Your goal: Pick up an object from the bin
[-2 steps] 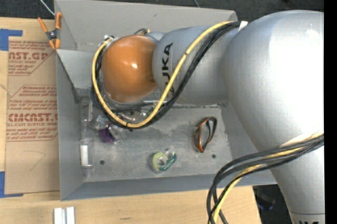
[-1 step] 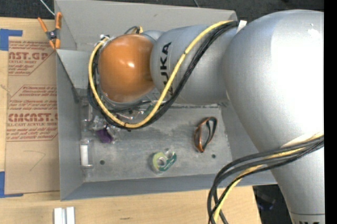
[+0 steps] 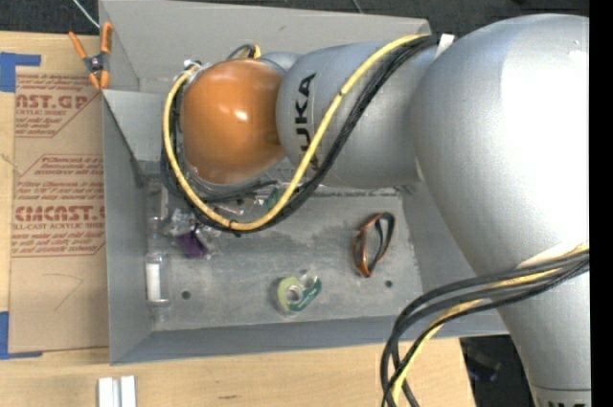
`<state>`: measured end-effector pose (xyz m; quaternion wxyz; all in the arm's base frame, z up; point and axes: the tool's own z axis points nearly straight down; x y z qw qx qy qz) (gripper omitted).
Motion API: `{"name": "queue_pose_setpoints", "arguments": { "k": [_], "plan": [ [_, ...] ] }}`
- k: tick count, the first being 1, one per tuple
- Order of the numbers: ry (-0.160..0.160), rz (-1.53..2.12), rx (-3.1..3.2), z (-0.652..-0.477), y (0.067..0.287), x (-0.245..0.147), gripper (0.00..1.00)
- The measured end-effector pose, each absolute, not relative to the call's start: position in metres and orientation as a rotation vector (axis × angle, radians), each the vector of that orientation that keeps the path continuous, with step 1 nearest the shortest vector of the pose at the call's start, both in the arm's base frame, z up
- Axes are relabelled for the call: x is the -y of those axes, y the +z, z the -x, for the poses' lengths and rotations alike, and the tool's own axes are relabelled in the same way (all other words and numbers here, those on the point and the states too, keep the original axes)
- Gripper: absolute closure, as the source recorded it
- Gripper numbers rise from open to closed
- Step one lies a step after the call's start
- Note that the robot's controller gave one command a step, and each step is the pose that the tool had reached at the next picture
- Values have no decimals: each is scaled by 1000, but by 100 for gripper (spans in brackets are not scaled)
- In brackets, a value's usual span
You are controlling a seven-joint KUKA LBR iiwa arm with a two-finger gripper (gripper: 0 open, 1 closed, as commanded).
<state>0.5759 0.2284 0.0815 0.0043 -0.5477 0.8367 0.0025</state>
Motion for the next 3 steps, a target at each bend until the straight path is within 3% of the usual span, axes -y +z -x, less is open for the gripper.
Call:
{"name": "queue_pose_setpoints", "arguments": {
  "k": [1, 3],
  "plan": [
    [9, 1703, -2634, -575, 90, -228, 100],
    [10, 1705, -2632, -575, 128, -228, 100]
  ]
}}
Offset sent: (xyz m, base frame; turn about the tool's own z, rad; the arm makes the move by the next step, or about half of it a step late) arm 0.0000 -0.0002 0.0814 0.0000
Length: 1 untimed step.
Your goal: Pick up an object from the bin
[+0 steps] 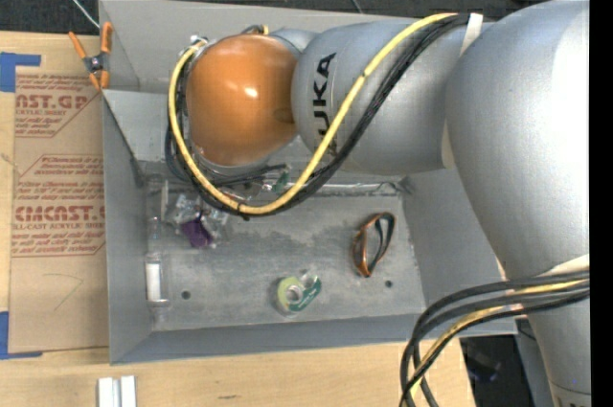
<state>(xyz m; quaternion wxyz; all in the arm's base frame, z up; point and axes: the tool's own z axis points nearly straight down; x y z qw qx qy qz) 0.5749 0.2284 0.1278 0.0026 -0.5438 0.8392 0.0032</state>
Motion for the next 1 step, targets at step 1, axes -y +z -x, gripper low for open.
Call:
{"name": "queue_pose_setpoints", "arguments": {
  "k": [1],
  "plan": [
    [9, 1703, -2629, -576, 144, -229, 100]
  ]
}}
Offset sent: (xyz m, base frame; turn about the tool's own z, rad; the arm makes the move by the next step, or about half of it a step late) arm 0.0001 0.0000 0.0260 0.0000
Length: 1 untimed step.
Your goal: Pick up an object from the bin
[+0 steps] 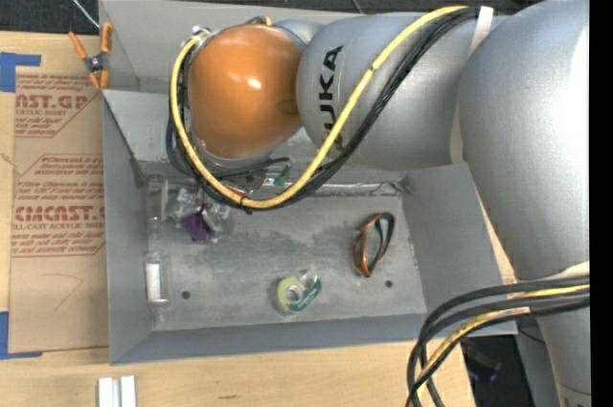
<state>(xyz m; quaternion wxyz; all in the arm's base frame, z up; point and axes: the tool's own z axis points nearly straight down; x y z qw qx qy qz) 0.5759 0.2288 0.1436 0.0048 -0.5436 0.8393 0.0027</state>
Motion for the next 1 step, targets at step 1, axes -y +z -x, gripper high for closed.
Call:
{"name": "queue_pose_setpoints", "arguments": {
  "k": [1],
  "plan": [
    [9, 1700, -2627, -576, 152, -229, 100]
  ]
}}
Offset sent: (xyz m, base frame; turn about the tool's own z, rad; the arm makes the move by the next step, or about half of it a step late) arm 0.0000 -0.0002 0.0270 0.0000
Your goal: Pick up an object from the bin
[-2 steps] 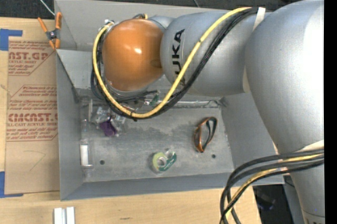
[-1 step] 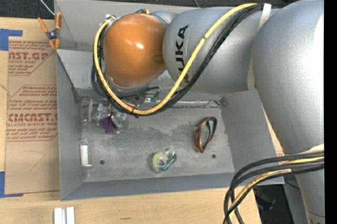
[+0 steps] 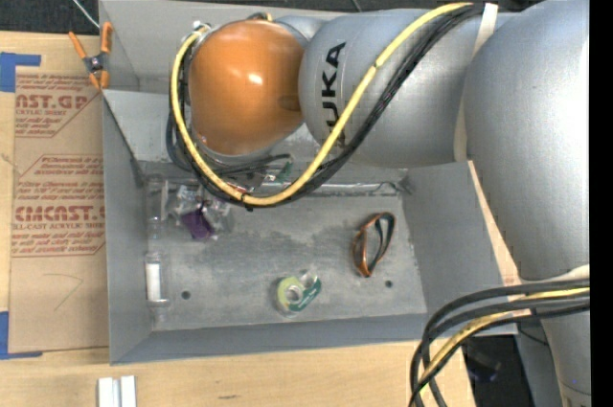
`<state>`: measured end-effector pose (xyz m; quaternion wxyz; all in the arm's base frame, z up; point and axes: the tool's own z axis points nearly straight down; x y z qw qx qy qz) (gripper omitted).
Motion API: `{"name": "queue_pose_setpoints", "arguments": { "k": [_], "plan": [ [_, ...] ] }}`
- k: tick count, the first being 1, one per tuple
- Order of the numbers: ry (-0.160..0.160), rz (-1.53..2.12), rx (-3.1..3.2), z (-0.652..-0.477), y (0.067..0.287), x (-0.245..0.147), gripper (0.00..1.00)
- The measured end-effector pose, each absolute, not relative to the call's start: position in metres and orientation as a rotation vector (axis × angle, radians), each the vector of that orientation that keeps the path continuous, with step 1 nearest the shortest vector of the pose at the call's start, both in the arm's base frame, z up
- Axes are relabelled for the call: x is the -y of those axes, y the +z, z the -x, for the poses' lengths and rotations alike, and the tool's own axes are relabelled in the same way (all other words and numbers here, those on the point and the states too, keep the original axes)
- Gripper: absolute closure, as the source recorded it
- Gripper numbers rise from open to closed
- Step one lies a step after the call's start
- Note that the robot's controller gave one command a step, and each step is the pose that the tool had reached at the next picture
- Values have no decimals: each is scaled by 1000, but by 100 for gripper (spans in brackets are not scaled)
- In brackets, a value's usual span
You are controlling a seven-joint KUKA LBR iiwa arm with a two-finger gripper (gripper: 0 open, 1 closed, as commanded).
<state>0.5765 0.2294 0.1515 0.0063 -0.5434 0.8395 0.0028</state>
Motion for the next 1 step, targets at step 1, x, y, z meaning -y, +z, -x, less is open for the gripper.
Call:
{"name": "queue_pose_setpoints", "arguments": {
  "k": [1],
  "plan": [
    [10, 1701, -2628, -576, 155, -230, 100]
  ]
}}
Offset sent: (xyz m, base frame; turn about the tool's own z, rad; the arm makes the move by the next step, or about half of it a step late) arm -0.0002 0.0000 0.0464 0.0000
